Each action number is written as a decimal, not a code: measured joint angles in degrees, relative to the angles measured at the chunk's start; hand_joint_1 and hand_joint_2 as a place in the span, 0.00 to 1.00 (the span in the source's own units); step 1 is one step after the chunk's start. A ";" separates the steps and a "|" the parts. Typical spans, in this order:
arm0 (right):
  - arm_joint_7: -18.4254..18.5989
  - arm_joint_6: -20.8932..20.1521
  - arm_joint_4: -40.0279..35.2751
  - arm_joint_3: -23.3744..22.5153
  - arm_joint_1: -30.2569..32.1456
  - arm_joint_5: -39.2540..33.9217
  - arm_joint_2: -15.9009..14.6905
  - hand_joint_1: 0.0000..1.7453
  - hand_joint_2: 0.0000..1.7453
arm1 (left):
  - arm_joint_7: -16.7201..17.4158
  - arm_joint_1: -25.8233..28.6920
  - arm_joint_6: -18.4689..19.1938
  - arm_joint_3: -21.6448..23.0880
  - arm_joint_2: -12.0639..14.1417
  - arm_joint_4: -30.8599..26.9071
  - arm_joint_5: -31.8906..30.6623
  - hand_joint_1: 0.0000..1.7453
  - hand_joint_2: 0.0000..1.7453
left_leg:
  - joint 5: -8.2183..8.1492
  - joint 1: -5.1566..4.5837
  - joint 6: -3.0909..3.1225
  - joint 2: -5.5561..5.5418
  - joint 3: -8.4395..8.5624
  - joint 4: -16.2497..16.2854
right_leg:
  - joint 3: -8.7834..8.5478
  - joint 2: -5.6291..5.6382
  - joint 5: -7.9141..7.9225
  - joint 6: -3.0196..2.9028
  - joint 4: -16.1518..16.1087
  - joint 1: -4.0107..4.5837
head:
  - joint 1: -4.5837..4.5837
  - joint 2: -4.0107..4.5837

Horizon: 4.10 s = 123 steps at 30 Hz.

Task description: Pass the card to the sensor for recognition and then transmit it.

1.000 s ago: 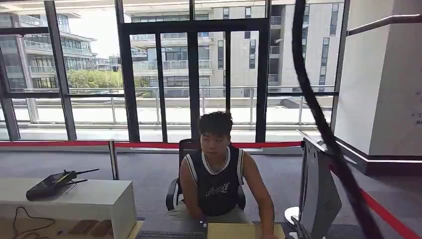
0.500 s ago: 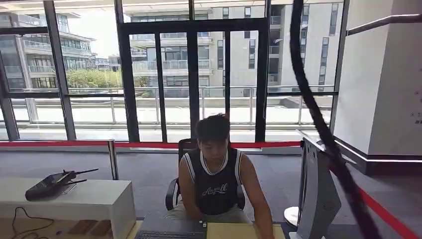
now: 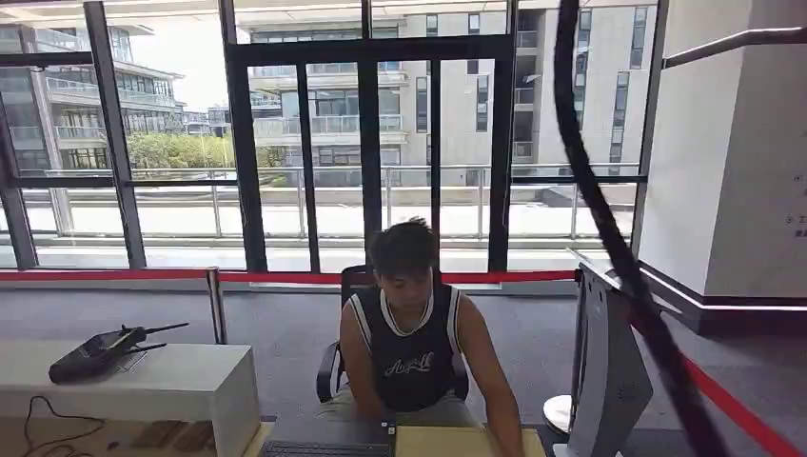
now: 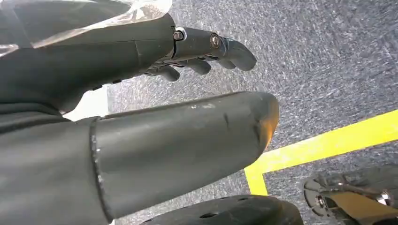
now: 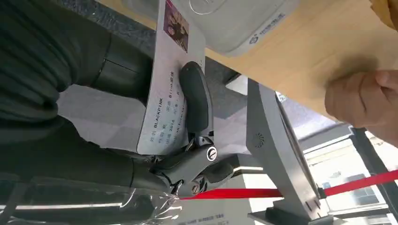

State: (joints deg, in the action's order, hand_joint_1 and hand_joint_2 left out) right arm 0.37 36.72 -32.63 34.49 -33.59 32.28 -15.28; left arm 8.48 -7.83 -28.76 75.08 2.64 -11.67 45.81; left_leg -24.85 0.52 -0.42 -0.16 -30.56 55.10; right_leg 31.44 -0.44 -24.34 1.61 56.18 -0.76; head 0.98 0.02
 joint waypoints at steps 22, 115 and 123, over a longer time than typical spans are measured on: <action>0.20 -3.72 2.14 0.74 -0.05 1.66 0.39 1.00 1.00 | 0.04 -0.04 -0.24 -0.02 -0.11 0.00 -0.22 0.00 0.00 | 0.00 0.02 0.00 0.00 0.03 0.00 | -0.04 0.00 0.00 0.00 0.00 0.00 | -0.02 0.00; -5.46 -26.62 -2.02 -6.36 -16.82 -69.27 14.52 0.00 1.00 | -0.31 -0.27 -0.04 3.19 0.13 0.02 -2.97 0.00 0.00 | 0.04 0.05 -0.04 0.01 0.01 0.00 | 0.03 0.00 0.03 -0.06 0.03 0.06 | 0.00 0.00; -15.44 -19.88 -15.92 -5.20 -5.36 -83.57 10.43 0.00 1.00 | 0.17 -0.14 -1.47 3.06 0.15 0.02 -2.08 0.00 0.00 | 0.02 0.04 -0.03 0.00 -0.01 0.00 | 0.02 0.00 0.03 -0.06 0.01 0.06 | 0.00 0.00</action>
State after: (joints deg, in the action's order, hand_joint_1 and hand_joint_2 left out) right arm -15.07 16.84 -48.56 29.29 -38.95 -51.28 -4.85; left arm 8.65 -7.97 -30.23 78.14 2.80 -11.65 43.73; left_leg -24.83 0.56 -0.45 -0.16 -30.57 55.10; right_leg 31.46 -0.45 -24.30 1.55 56.18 -0.70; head 0.98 0.02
